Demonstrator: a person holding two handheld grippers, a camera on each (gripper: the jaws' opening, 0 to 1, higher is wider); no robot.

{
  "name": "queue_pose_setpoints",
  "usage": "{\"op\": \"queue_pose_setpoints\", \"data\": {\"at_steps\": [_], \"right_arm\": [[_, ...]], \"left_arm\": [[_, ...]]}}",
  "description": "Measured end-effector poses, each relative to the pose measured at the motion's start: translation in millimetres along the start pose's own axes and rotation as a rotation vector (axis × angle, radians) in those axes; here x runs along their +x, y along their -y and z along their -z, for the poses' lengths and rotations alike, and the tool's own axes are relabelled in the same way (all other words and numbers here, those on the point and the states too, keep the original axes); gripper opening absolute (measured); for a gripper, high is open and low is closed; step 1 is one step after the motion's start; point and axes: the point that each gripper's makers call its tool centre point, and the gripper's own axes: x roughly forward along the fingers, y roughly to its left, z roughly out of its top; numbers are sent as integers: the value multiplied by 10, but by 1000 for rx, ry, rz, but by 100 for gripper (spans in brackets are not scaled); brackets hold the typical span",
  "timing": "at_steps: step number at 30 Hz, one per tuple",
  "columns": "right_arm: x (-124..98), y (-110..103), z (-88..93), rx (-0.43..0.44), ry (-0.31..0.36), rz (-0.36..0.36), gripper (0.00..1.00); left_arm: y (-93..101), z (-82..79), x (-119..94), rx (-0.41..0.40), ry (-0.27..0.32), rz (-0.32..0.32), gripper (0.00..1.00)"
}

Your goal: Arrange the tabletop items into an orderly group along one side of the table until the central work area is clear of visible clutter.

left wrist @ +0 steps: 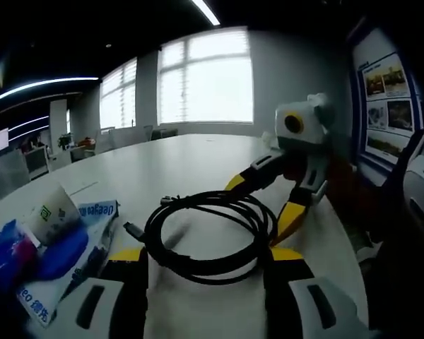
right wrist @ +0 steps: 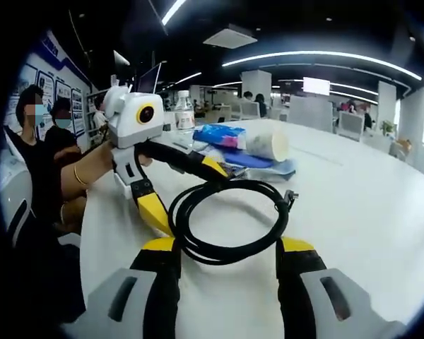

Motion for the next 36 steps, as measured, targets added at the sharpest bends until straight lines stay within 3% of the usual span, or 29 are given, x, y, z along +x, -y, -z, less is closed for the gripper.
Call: {"op": "queue_pose_setpoints", "data": {"at_steps": [18,36], "right_arm": [[7,-184,62,-6,-19,-17,51],[130,-250,121,4,-45,-34,51]], "left_arm": [[111,116,-127,1,-26,-10,65],[72,291,-170,-21,-63,-11,65]]}}
